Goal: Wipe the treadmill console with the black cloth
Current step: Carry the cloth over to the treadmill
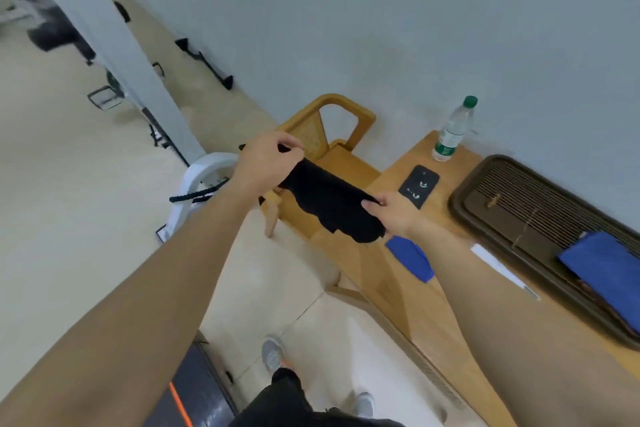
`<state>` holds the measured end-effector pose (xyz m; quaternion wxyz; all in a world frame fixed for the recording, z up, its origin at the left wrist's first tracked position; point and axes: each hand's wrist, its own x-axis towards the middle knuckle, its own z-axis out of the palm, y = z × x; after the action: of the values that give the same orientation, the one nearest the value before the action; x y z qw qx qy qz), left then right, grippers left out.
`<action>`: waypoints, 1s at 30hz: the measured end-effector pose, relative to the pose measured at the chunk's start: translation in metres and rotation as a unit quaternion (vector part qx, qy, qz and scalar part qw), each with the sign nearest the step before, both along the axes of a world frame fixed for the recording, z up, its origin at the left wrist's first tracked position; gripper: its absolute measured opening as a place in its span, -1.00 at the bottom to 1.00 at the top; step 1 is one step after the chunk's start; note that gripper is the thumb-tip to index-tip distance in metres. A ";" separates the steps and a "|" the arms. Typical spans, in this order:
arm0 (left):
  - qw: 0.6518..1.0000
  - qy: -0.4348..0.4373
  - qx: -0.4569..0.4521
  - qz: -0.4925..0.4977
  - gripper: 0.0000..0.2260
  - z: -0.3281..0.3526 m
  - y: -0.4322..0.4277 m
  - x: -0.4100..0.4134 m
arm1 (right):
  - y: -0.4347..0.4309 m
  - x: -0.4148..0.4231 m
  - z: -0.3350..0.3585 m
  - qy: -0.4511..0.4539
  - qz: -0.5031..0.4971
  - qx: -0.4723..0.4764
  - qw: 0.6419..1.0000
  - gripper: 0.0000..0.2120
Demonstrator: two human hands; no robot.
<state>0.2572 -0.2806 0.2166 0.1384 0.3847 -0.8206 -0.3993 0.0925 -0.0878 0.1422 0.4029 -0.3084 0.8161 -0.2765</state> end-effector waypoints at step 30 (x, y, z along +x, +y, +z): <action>0.839 -0.053 0.213 0.498 -0.79 -0.119 -0.349 0.513 | -0.642 0.459 -0.024 -0.013 0.517 -0.017 0.855 -0.70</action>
<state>0.7700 -0.6292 0.0975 0.1896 0.7823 -0.4189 -0.4201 0.5517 -0.7302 0.1179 0.4932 -0.6894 0.5285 -0.0461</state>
